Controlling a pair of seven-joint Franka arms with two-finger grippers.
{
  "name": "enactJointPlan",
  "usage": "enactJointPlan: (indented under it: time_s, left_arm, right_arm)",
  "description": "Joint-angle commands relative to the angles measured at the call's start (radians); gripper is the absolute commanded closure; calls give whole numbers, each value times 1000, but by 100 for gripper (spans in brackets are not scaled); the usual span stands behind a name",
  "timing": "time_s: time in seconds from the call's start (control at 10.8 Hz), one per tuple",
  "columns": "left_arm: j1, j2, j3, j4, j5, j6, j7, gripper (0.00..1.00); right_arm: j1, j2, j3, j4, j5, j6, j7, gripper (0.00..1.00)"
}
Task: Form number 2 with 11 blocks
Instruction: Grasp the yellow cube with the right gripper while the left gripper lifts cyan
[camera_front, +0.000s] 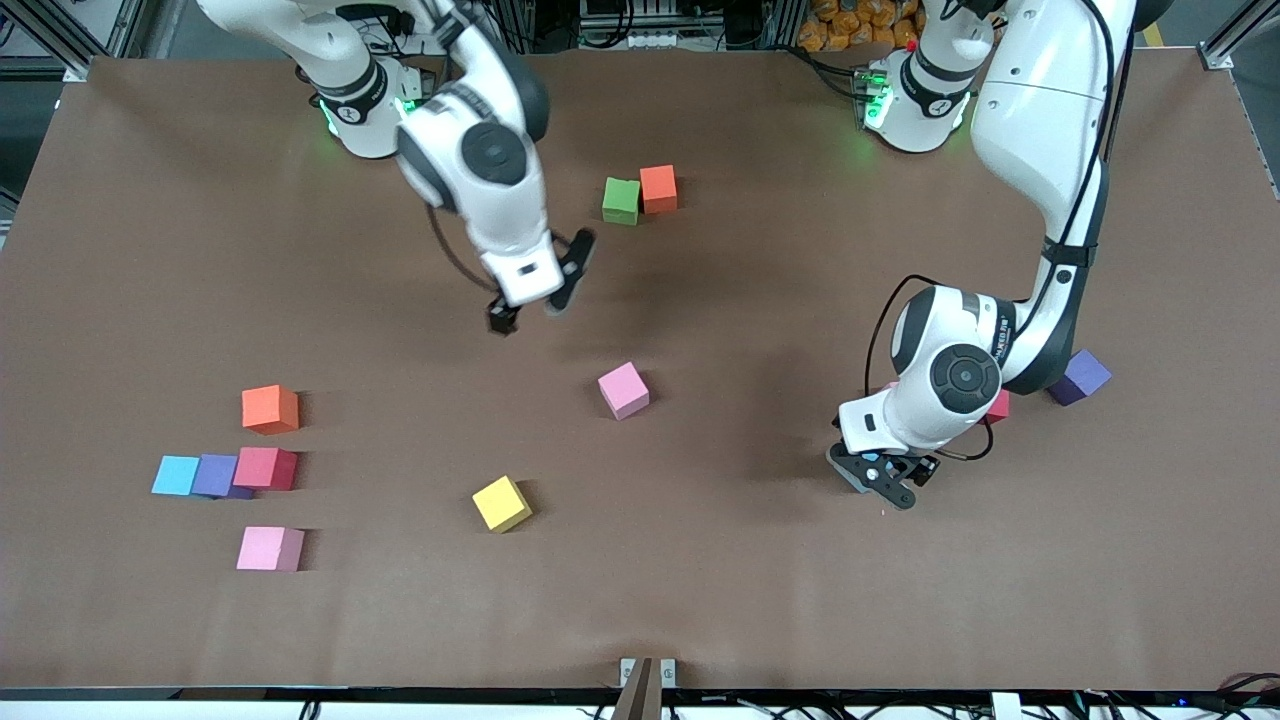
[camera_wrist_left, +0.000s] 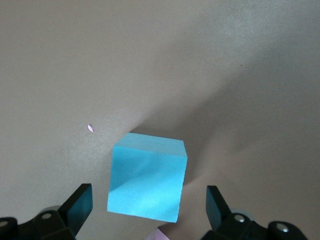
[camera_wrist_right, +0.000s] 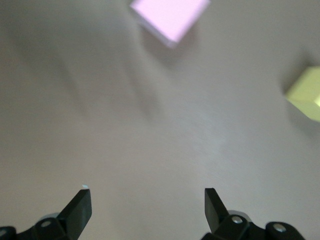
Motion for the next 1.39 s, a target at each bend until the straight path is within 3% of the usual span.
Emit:
enactJointPlan:
  time_s: [0.0,0.46,0.74,0.93,1.3]
  left_arm:
    - [-16,17,19,22,22,14,22,0]
    - [-22,29,24,19,22,51,58,0]
    - [-22,38,24,18,23,74,58,0]
    - [-22,40,24,16,42,86,58,0]
    - [-22,37,24,7,43,87,57,0]
  right_arm:
    - [-104,42,13,75,22,-4,-3,0]
    - [-253,224,10,267,156,55,0,0]
    - [-269,321,7,310,160,221,65,0]
    - [-260,358,7,363,160,224,170,0]
    - [-240,453,5,480,145,258,173,0]
